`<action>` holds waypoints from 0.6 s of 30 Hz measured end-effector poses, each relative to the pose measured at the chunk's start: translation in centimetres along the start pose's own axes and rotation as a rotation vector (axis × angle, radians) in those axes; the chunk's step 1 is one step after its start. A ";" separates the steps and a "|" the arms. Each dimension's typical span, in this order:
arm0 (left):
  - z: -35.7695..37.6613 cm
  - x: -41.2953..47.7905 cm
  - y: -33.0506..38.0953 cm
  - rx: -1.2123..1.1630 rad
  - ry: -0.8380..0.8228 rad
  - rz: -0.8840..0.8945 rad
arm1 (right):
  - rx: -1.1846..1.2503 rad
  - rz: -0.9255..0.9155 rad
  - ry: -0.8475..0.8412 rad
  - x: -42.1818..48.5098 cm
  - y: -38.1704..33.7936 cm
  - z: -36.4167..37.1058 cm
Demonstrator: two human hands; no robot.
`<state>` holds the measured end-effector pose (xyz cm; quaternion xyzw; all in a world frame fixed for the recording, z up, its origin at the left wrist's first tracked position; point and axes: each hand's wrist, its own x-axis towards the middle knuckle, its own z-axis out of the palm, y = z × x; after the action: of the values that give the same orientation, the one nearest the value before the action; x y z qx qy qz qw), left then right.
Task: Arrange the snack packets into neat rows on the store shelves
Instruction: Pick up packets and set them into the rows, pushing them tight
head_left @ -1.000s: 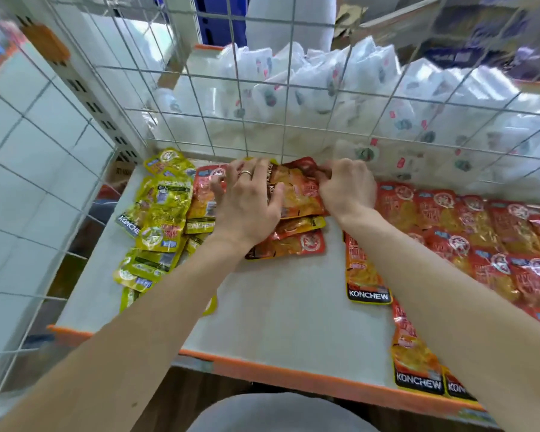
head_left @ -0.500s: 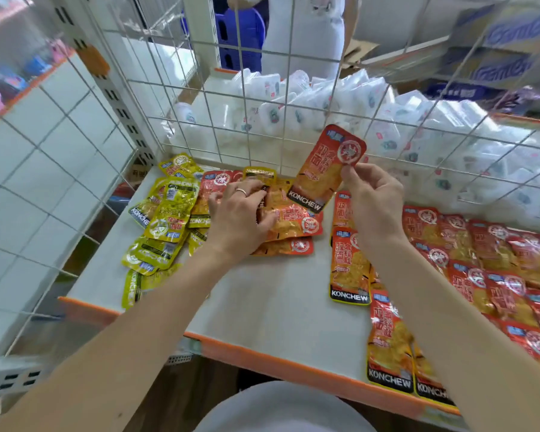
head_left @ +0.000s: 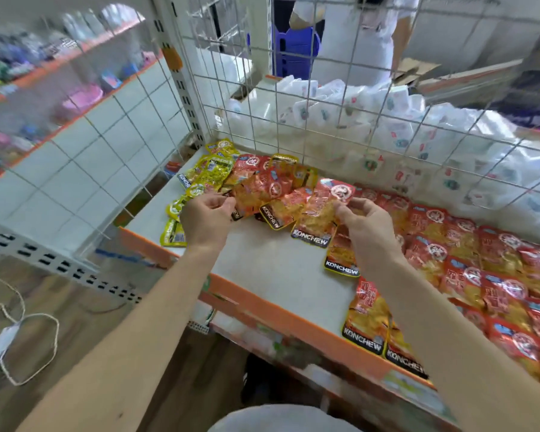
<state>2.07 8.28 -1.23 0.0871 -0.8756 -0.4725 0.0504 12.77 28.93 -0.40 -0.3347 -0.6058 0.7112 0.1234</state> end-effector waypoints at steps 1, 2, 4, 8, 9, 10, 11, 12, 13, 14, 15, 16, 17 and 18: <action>-0.5 -0.3 -0.3 0.037 0.016 -0.005 | -0.019 0.000 -0.013 -0.4 0.1 -0.1; -0.9 -0.5 -0.7 0.072 0.014 0.003 | -0.031 0.005 -0.024 -0.8 0.2 -0.2; -1.5 -1.1 -1.3 0.128 -0.023 0.050 | -0.046 0.019 -0.040 -1.3 0.4 -0.2; -2.1 -0.8 -2.5 0.212 -0.055 0.168 | -0.071 0.013 -0.055 -1.8 0.9 0.9; -2.1 0.0 -2.9 0.217 -0.072 0.181 | -0.077 0.008 -0.056 -1.7 1.0 1.4; -2.1 0.9 -3.3 0.224 -0.088 0.190 | -0.076 0.007 -0.061 -1.7 1.1 2.0; -2.1 1.9 -3.6 0.234 -0.093 0.196 | -0.070 0.006 -0.075 -1.5 1.2 2.6; -2.1 3.0 -3.7 0.246 -0.092 0.205 | -0.063 0.007 -0.090 -1.4 1.2 3.2; -2.1 4.2 -3.7 0.260 -0.087 0.227 | -0.066 0.002 -0.102 -1.2 1.1 3.9; -2.1 5.4 -3.7 0.279 -0.078 0.260 | -0.072 -0.005 -0.109 -0.9 1.0 4.5; -2.1 6.6 -3.6 0.305 -0.072 0.290 | -0.081 -0.016 -0.116 -0.7 0.8 5.2; -2.1 7.9 -3.5 0.329 -0.076 0.306 | -0.082 -0.028 -0.120 -0.4 0.6 5.9; -2.1 9.1 -3.3 0.354 -0.098 0.310 | -0.083 -0.039 -0.121 -0.2 0.4 6.6; -2.1 10.3 -3.2 0.393 -0.134 0.316 | -0.081 -0.048 -0.115 0.0 0.2 7.3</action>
<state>-7.29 2.79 -2.71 -0.0739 -0.9547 -0.2843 0.0475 8.23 23.15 -0.29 -0.2832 -0.6482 0.7009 0.0915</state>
